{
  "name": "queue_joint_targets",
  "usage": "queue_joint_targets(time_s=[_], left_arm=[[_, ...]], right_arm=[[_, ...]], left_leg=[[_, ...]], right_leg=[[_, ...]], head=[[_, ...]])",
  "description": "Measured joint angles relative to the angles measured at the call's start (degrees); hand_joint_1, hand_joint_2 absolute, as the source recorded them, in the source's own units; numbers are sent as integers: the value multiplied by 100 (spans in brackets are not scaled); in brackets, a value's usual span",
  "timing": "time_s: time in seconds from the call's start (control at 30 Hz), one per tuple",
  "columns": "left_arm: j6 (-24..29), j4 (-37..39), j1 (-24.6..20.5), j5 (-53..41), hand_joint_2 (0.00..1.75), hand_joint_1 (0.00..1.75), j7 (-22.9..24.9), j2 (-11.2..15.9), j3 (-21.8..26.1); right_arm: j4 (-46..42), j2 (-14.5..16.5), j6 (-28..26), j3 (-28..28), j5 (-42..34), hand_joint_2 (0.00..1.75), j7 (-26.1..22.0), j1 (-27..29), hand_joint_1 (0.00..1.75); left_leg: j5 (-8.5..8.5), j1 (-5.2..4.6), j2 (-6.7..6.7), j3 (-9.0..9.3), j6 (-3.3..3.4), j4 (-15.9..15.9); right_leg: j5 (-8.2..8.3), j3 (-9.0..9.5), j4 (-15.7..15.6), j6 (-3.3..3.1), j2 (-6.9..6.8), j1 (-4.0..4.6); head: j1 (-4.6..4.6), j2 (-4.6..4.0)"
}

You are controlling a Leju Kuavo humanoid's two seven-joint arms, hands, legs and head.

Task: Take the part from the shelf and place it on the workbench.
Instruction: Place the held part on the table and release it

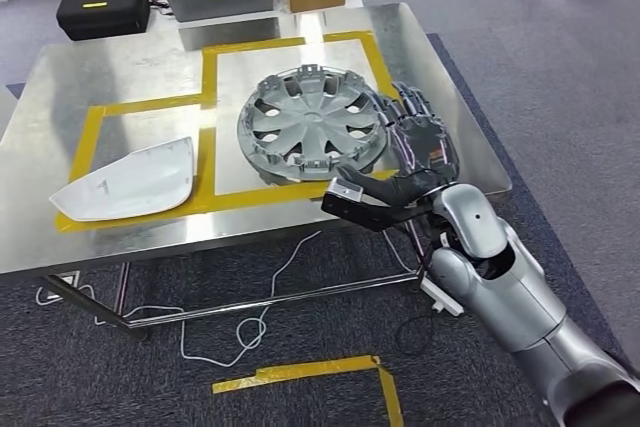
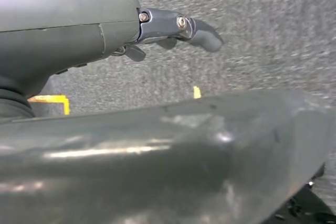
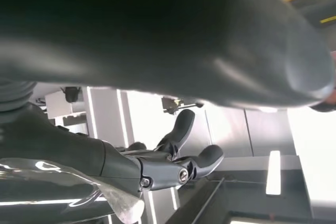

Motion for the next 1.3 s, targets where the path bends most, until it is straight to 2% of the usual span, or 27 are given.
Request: queue_joint_targets(time_s=[0.03, 0.07, 0.1, 0.13, 0.17, 0.23, 0.3, 0.4, 0.43, 0.47, 0.53, 0.57, 0.6, 0.63, 0.67, 0.73, 0.8, 0.83, 0.9, 0.97, 1.0, 1.07, 1.1, 1.13, 1.2, 1.23, 1.3], left_arm=[[0, 0, -2, 1, 0, 0, 3, 1, -1], [-1, 0, -4, 1, 0, 0, 5, 1, -1], [-1, 0, -6, 2, 0, 0, 5, 2, -2], [-2, 0, -6, 2, 0, 0, 7, 2, -2], [-3, 0, -6, 4, 0, 0, 10, 2, -2], [-3, 0, -7, 11, 0, 0, 20, 2, -3], [3, -1, -7, 18, 0, 0, 33, 2, -9], [21, -2, 5, 24, 0, 0, 65, 3, -16], [33, -2, 7, 28, 0, 0, 79, 3, -19], [49, -3, 9, 34, 0, 0, 96, 2, -26], [103, -6, 11, 60, 0, 0, 146, 0, -56], [139, -9, 18, 80, 0, 0, 184, 0, -78], [182, -14, 29, 103, 0, 0, 230, 0, -102], [226, -25, 48, 129, 0, 0, 278, -1, -131], [266, -39, 73, 151, 0, 0, 322, -1, -168], [345, -81, 121, 196, 0, 0, 408, -3, -254], [434, -136, 156, 222, 0, 0, 487, -8, -352], [491, -168, 183, 233, 0, 0, 525, -10, -411], [597, -232, 266, 251, 0, 0, 598, -17, -542], [676, -280, 349, 246, 0, 0, 653, -25, -665], [699, -298, 372, 236, 0, 0, 670, -27, -719], [725, -339, 390, 215, 0, 0, 694, -30, -828], [727, -362, 398, 204, 0, 0, 701, -29, -879], [729, -381, 408, 189, 0, 0, 704, -29, -923], [731, -401, 429, 157, 0, 0, 708, -29, -990], [732, -413, 433, 139, 0, 0, 709, -29, -1009], [732, -444, 425, 98, 0, 0, 708, -29, -1037]], right_arm=[[1, 1, 5, -1, 3, 0, 8, 6, 0], [1, 1, 13, -1, 7, 0, 10, 12, 0], [2, 1, 22, -1, 10, 0, 14, 18, 0], [2, 1, 32, -2, 14, 0, 23, 25, 0], [2, 1, 44, -4, 16, 0, 37, 32, 0], [-2, 0, 64, -26, 18, 0, 76, 54, 0], [-4, -1, 86, -68, 15, 0, 110, 83, 0], [-2, -12, 105, -121, 13, 0, 152, 147, 0], [-2, -20, 106, -143, 15, 0, 179, 184, 0], [-1, -34, 106, -174, 21, 0, 216, 232, 0], [-2, -79, 103, -274, 38, 0, 304, 388, 0], [-7, -111, 101, -342, 44, 0, 349, 511, 0], [-20, -143, 98, -423, 45, 0, 385, 667, 0], [-48, -173, 95, -516, 42, 0, 410, 842, 0], [-87, -196, 90, -617, 40, 0, 425, 1022, 0], [-204, -229, 69, -844, 44, 0, 471, 1381, 0], [-363, -245, 33, -1105, 89, 0, 557, 1814, 0], [-455, -249, 8, -1266, 133, 0, 595, 2088, 0], [-621, -250, -39, -1588, 213, 0, 656, 2716, 0], [-739, -248, -70, -1904, 242, 0, 769, 3264, 0], [-788, -246, -87, -2051, 239, 0, 837, 3516, 0], [-876, -234, -133, -2339, 185, 0, 965, 4039, 0], [-905, -208, -149, -2472, 123, 0, 1028, 4325, 0], [-920, -163, -150, -2600, 29, 0, 1094, 4593, 0], [-922, -8, -91, -2843, -207, 0, 1206, 5052, 0], [-915, 92, -40, -2954, -307, 0, 1236, 5248, 0], [-844, 340, 81, -3204, -416, 0, 1243, 5629, 0]], left_leg=[[-276, 19, 1, -83, -28, 380], [-446, 34, 1, -135, -51, 724], [-482, 44, 1, -131, -65, 943], [-393, 50, 2, -52, -71, 991], [-228, 53, 2, 121, -64, 827], [5, 46, 1, 642, -15, 97], [-25, 23, -1, 1038, 50, -562], [1, -2, 10, 1071, 135, -792], [55, 5, 22, 1040, 172, -814], [114, 16, 34, 999, 215, -835], [215, 19, 42, 885, 278, -830], [262, 15, 40, 817, 295, -817], [303, 13, 37, 749, 296, -801], [338, 13, 33, 681, 292, -779], [366, 14, 29, 616, 282, -752], [404, 8, 27, 494, 248, -678], [450, -9, 25, 406, 198, -604], [482, -13, 20, 373, 171, -583], [534, -9, -5, 334, 114, -566], [308, 1, -21, 257, 45, -407], [43, 15, -23, 193, 10, -177], [-549, 46, -17, 80, -43, 497], [-703, 54, -17, 75, -52, 791], [-702, 54, -16, 137, -51, 936], [-399, 47, -17, 494, -7, 698], [-272, 36, -19, 793, 38, 345], [-282, -2, -23, 1389, 124, -490]], right_leg=[[53, -77, 15, -16, -7, 4], [104, -160, 35, -18, -14, 7], [154, -246, 60, -17, -20, 10], [200, -336, 89, -10, -24, 11], [242, -424, 120, 1, -24, 12], [314, -563, 176, 40, -23, 17], [398, -644, 204, 107, -25, 21], [502, -716, 188, 226, -17, 1], [420, -758, 237, 258, -3, -4], [234, -826, 403, 286, 12, -8], [-307, -1034, 1088, 329, 30, -18], [-514, -1122, 1479, 346, 32, -21], [-602, -1151, 1745, 359, 32, -22], [-570, -1090, 1813, 368, 32, -24], [-446, -920, 1653, 371, 32, -27], [-201, -366, 887, 360, 31, -31], [-159, 52, 252, 339, 35, -19], [-186, 125, 130, 331, 35, -8], [-153, 97, 94, 274, 15, -11], [-69, 16, 76, 163, -20, -32], [-16, -43, 70, 114, -37, -42], [79, -162, 86, 79, -72, -28], [126, -238, 103, 74, -97, -19], [174, -328, 130, 71, -119, -10], [273, -529, 197, 71, -133, 10], [323, -614, 227, 77, -127, 17], [426, -708, 260, 117, -116, 34]], head=[[1, 0], [5, 0], [9, 0], [10, 0], [14, 0], [18, 0], [22, 0], [107, 1], [149, 1], [198, 1], [282, 1], [326, 1], [358, 1], [392, 1], [429, 2], [481, 2], [496, 2], [503, 2], [513, 2], [500, 2], [490, 2], [473, 2], [475, 2], [475, 2], [475, 2], [475, 3], [479, 3]])
